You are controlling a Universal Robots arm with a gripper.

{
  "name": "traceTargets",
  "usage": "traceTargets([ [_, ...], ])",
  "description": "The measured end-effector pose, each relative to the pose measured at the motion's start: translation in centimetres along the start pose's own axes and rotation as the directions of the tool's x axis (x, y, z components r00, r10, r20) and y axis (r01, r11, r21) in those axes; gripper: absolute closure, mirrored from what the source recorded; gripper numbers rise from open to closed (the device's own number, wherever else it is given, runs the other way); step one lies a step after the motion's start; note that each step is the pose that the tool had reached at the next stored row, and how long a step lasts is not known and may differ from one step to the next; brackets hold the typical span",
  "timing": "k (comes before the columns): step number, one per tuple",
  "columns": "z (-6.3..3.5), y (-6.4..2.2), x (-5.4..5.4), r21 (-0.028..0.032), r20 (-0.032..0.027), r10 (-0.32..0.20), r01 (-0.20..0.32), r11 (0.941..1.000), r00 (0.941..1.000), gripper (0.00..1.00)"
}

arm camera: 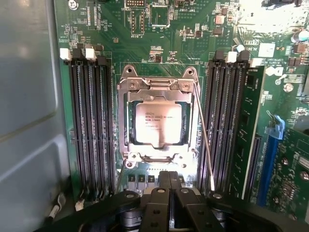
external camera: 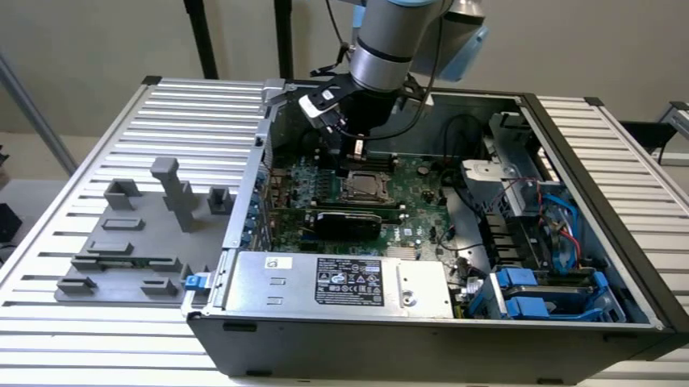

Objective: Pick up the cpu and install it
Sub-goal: 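Close the cpu cover, then install the first cpu locking lever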

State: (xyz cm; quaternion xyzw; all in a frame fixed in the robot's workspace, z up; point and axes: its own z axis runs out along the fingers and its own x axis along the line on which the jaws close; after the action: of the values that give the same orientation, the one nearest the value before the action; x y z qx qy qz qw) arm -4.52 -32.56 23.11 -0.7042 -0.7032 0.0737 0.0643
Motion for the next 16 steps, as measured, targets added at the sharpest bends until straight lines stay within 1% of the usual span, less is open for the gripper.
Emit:
traceTargets([
  [16,0.00,-0.06,0.00,0.0004,-0.0001,0.000,0.000,1.0000,1.0000,0.89],
])
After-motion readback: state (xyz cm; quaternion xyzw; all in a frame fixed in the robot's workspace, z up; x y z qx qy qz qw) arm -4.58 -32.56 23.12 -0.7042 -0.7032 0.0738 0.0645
